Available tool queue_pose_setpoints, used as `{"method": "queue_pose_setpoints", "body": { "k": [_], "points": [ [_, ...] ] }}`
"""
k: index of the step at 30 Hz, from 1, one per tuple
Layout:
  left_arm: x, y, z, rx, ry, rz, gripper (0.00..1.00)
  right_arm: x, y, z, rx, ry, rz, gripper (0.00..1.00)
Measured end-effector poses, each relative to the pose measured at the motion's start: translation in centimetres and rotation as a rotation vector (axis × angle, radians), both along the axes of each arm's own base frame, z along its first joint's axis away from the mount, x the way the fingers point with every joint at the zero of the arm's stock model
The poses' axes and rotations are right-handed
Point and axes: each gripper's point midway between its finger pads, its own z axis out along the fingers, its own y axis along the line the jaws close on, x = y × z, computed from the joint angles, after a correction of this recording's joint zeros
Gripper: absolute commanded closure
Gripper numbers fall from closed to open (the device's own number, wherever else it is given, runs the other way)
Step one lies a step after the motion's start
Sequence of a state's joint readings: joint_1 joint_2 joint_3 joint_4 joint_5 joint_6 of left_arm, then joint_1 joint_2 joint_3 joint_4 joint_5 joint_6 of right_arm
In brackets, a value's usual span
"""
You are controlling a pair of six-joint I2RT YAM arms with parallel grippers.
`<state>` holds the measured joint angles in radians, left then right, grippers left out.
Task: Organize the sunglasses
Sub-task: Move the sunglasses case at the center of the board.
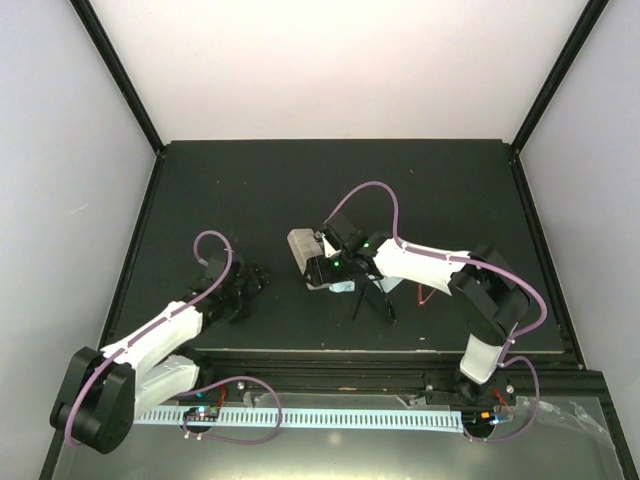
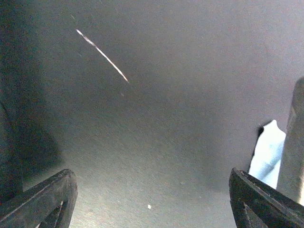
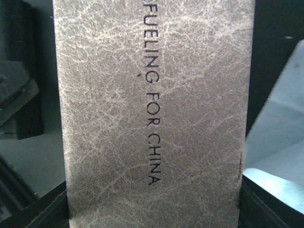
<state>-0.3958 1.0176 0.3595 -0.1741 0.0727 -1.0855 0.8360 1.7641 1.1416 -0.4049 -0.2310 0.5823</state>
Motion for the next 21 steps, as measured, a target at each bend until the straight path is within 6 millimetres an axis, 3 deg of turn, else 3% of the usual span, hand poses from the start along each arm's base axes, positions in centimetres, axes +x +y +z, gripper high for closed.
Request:
{"method": "queue_pose_setpoints", "body": {
  "k": [3, 6, 10, 15, 21],
  "points": [
    [0.3, 0.6, 0.2, 0.021, -0.025, -0.035, 0.08, -0.4, 0.9, 0.5, 0.044, 0.009, 0.025, 0.45],
    [0.5, -1.4, 1.5, -0.048, -0.078, -0.143, 0.04, -0.7, 1.8, 1.1, 0.099, 0.026, 0.053, 0.46],
    [1.1, -4.3, 4.8, -0.188, -0.193, -0.263, 0.01, -1.6, 3.3, 2.4, 0.199, 0.077, 0.098, 0.46],
    [1.5, -6.5, 8.6, -0.329, -0.321, -0.342, 0.01, -2.8, 5.7, 5.5, 0.405, 0.172, 0.158, 0.46],
    [1.9, -7.0, 11.1, -0.423, -0.408, -0.350, 0.01, -3.3, 6.5, 8.7, 0.618, 0.307, 0.166, 0.46]
  ]
}}
